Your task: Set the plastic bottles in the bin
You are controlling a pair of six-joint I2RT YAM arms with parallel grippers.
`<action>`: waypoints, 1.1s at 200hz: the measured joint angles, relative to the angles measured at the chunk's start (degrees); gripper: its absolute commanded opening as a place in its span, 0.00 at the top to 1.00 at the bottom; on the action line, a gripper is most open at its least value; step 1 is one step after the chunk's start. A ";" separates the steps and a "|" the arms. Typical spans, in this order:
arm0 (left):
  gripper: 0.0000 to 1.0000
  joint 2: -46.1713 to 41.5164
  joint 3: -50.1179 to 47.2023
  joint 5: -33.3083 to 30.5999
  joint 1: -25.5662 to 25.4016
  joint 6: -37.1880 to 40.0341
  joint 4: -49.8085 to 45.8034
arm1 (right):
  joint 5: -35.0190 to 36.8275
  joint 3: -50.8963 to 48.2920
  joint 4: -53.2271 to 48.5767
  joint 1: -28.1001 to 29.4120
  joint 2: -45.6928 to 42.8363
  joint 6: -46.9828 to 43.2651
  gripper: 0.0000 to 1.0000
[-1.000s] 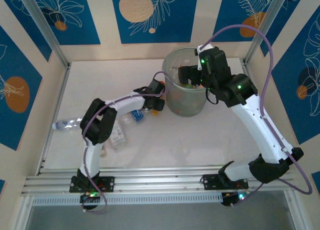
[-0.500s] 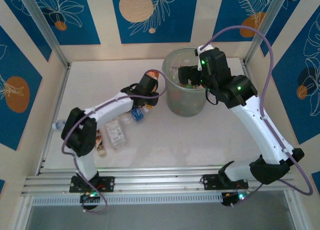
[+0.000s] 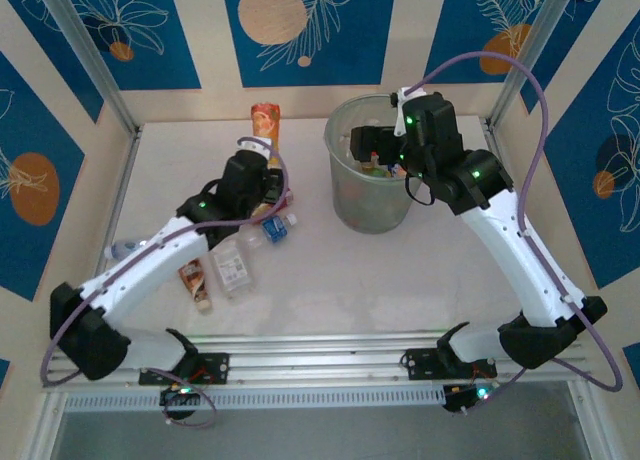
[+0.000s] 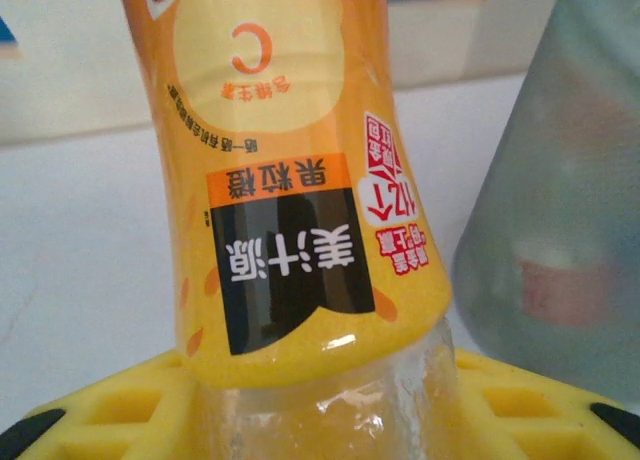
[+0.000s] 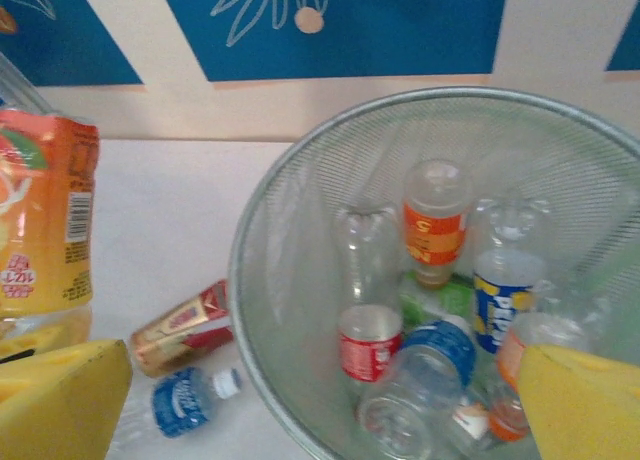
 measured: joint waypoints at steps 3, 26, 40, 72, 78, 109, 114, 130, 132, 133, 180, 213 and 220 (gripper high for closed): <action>0.55 -0.63 -0.28 0.07 0.00 0.37 0.76 | -0.72 -0.13 0.44 -0.20 0.00 0.31 0.01; 0.55 -3.08 -1.84 2.16 0.04 3.48 6.49 | -6.69 -0.68 3.74 -1.66 0.11 2.73 0.01; 0.55 -3.21 -2.67 4.63 0.04 5.16 10.10 | -10.54 -0.63 5.86 -2.36 0.28 3.98 0.01; 0.55 -3.15 -5.40 12.79 0.04 7.89 18.49 | -18.49 1.95 8.81 -3.19 3.19 6.05 0.01; 0.55 -3.08 -5.73 14.29 0.04 8.17 19.93 | -19.82 2.62 9.20 -3.28 3.93 6.43 0.01; 0.54 -1.60 -5.88 21.22 0.04 9.33 25.79 | -25.59 6.01 11.10 -3.82 7.50 7.65 0.01; 0.54 -1.27 -5.84 22.23 0.02 9.35 26.40 | -26.27 6.69 11.30 -3.87 8.09 7.67 0.01; 0.54 0.17 -5.18 25.27 0.04 9.42 27.56 | -28.41 8.59 11.72 -3.98 9.64 7.63 0.01; 0.54 0.37 -5.09 25.62 0.04 9.46 27.69 | -28.65 8.83 11.72 -3.98 9.79 7.63 0.01; 0.54 0.50 -5.03 25.86 0.04 9.51 27.76 | -28.70 8.90 11.74 -3.98 9.84 7.63 0.01; 0.54 2.84 -4.17 31.56 -0.09 10.91 28.76 | -31.80 15.21 10.88 -4.26 14.53 6.97 0.01; 0.55 2.95 -3.65 33.94 -0.44 12.33 29.83 | -31.15 16.83 9.79 -4.61 16.63 6.49 0.01; 0.55 2.95 -3.61 34.23 -0.46 12.35 30.10 | -30.73 16.83 9.38 -4.61 16.79 6.32 0.01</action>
